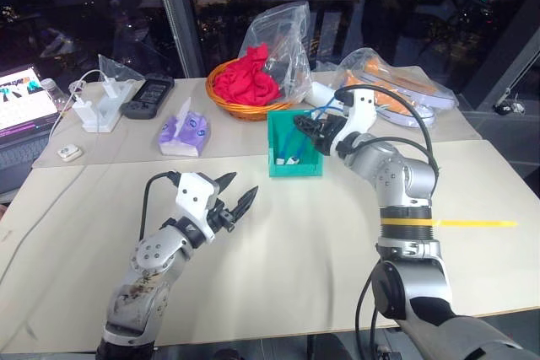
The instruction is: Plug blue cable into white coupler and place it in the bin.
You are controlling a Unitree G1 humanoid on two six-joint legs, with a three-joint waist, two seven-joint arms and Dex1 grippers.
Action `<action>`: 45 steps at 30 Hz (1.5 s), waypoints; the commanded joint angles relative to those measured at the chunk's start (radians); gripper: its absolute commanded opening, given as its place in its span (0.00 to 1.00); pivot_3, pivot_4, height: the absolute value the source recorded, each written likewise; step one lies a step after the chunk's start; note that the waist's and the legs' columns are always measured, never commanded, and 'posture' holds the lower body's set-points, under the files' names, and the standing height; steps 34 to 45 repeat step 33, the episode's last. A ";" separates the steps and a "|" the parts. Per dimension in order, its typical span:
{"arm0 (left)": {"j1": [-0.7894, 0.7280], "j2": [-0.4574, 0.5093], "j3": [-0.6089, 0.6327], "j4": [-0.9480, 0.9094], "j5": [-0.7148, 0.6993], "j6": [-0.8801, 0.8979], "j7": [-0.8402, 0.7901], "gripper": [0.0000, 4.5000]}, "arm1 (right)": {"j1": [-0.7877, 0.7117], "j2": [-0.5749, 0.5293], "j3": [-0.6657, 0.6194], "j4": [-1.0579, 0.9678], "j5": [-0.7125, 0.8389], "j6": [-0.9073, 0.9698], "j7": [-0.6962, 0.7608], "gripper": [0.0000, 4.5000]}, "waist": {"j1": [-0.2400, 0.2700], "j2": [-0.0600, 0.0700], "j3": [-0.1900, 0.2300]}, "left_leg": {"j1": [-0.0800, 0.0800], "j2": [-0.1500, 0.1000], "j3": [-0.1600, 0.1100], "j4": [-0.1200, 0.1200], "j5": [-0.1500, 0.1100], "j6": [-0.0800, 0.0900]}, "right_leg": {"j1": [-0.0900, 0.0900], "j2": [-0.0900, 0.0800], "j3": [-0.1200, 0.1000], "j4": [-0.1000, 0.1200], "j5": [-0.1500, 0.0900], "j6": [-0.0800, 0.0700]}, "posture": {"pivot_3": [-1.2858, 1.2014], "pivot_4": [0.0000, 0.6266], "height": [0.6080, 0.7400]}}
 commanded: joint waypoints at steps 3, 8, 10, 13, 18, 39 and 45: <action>-0.003 -0.004 0.038 -0.025 -0.008 0.010 0.049 0.64 | 0.053 -0.115 -0.063 -0.232 0.080 0.063 0.038 0.98 | 0.007 0.000 0.000 | -0.003 0.000 0.000 0.002 0.000 0.000 | -0.001 0.000 0.000 0.000 0.000 0.000 | 0.52 0.24 0.87; -0.014 -0.064 0.143 0.010 0.010 0.038 0.210 0.64 | 0.359 -0.276 -0.001 -0.464 0.016 0.056 0.077 0.98 | 0.012 0.000 0.000 | -0.007 0.000 0.000 0.011 -0.002 0.003 | 0.001 0.000 -0.002 -0.001 0.001 0.003 | 0.52 0.24 0.87; -0.015 -0.091 0.169 0.014 0.024 0.036 0.270 0.64 | 0.471 -0.308 0.038 -0.510 -0.046 0.032 0.048 0.98 | 0.009 0.000 0.000 | -0.007 0.000 0.001 0.013 -0.003 0.005 | 0.001 -0.001 -0.001 -0.001 0.002 0.003 | 0.52 0.24 0.87; -0.015 -0.119 0.202 0.023 0.032 0.040 0.327 0.64 | 0.558 -0.238 0.014 -0.519 -0.103 -0.040 -0.056 0.98 | 0.001 0.000 0.000 | -0.007 0.000 0.003 0.014 -0.004 0.005 | 0.001 -0.001 0.001 -0.001 0.005 0.003 | 0.52 0.24 0.87; -0.011 -0.135 0.255 0.045 0.024 0.039 0.384 0.64 | 0.597 -0.157 0.091 -0.520 -0.235 -0.210 -0.147 0.98 | 0.006 -0.001 0.001 | -0.003 -0.001 0.006 0.015 -0.003 0.006 | 0.001 0.000 0.007 -0.001 0.009 0.003 | 0.52 0.24 0.87; 0.017 -0.144 0.277 0.079 -0.001 0.022 0.389 0.64 | 0.597 -0.104 0.102 -0.427 -0.291 -0.311 -0.155 0.98 | 0.007 -0.001 0.001 | -0.003 -0.002 0.006 0.015 0.000 0.000 | 0.003 0.000 0.007 -0.001 0.011 0.004 | 0.52 0.24 0.87; 0.017 -0.144 0.277 0.079 -0.001 0.022 0.389 0.64 | 0.597 -0.104 0.102 -0.427 -0.291 -0.311 -0.155 0.98 | 0.007 -0.001 0.001 | -0.003 -0.002 0.006 0.015 0.000 0.000 | 0.003 0.000 0.007 -0.001 0.011 0.004 | 0.52 0.24 0.87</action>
